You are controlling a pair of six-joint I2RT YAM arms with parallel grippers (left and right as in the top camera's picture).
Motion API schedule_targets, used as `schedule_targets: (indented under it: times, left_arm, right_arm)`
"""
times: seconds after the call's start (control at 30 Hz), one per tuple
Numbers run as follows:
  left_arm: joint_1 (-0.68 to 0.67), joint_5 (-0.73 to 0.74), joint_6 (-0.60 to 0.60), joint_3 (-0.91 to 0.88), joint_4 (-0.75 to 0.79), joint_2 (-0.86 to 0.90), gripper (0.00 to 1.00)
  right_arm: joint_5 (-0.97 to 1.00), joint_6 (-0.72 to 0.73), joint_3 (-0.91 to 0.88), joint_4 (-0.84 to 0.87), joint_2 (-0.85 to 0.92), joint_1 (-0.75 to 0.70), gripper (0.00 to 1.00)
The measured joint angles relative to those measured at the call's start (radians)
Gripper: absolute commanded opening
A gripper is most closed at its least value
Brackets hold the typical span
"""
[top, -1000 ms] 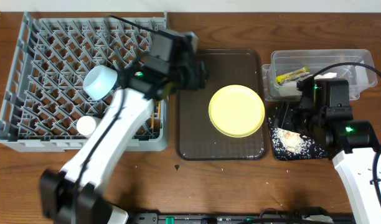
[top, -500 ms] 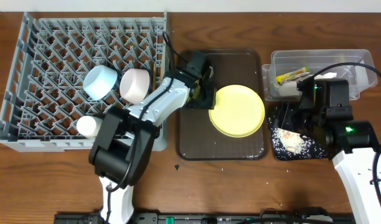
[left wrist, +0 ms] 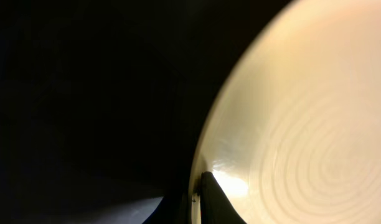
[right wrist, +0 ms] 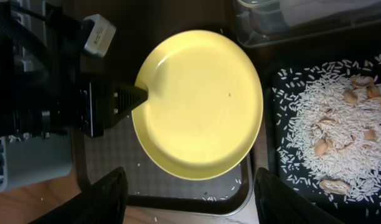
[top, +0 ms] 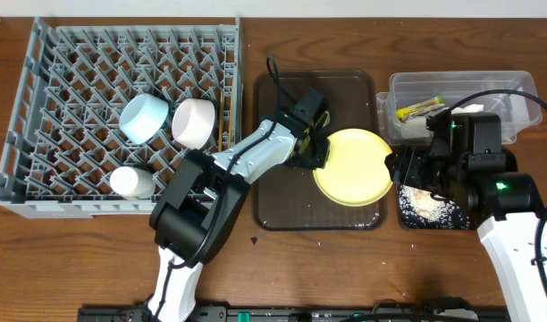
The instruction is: Sort waste into correct bins and load items into the dishwasher
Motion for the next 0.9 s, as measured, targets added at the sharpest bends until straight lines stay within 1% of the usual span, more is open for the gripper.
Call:
schedule_targets:
  times: [0.27,0.37,0.57,0.67,0.7,0.77,0.83,0.9]
  left_arm:
    - [0.011,0.010,0.000,0.004,-0.022,-0.006,0.07]
    - [0.033,0.000,0.000,0.002,-0.043,-0.022,0.07]
    - [0.123,-0.042,0.005,-0.004,-0.091,-0.147,0.07]
    - [0.155,-0.056,0.010,-0.004,-0.123,-0.196,0.07]
    - [0.157,-0.057,0.012,-0.004,-0.133,-0.196,0.08]
    - [0.156,-0.057,0.015,-0.005,-0.166,-0.195,0.13]
    - [0.153,-0.057,0.015,-0.005,-0.184,-0.195,0.17]
    - [0.151,-0.057,0.018,-0.005,-0.195,-0.195,0.17]
  right_arm:
    - [0.000,0.000,0.000,-0.001,0.000,0.000,0.63]
    - [0.000,0.000,0.000,-0.007,0.000,0.000,0.59]
    - [0.003,0.000,-0.001,-0.014,0.007,0.025,0.53]
    - [0.005,0.008,-0.041,0.057,0.043,0.073,0.52]
    - [0.002,0.021,-0.060,0.090,0.061,0.087,0.49]
    - [0.003,0.064,-0.098,0.153,0.112,0.104,0.45]
    - [0.003,0.122,-0.124,0.174,0.178,0.109,0.45]
    - [0.004,0.193,-0.137,0.180,0.245,0.109,0.46]
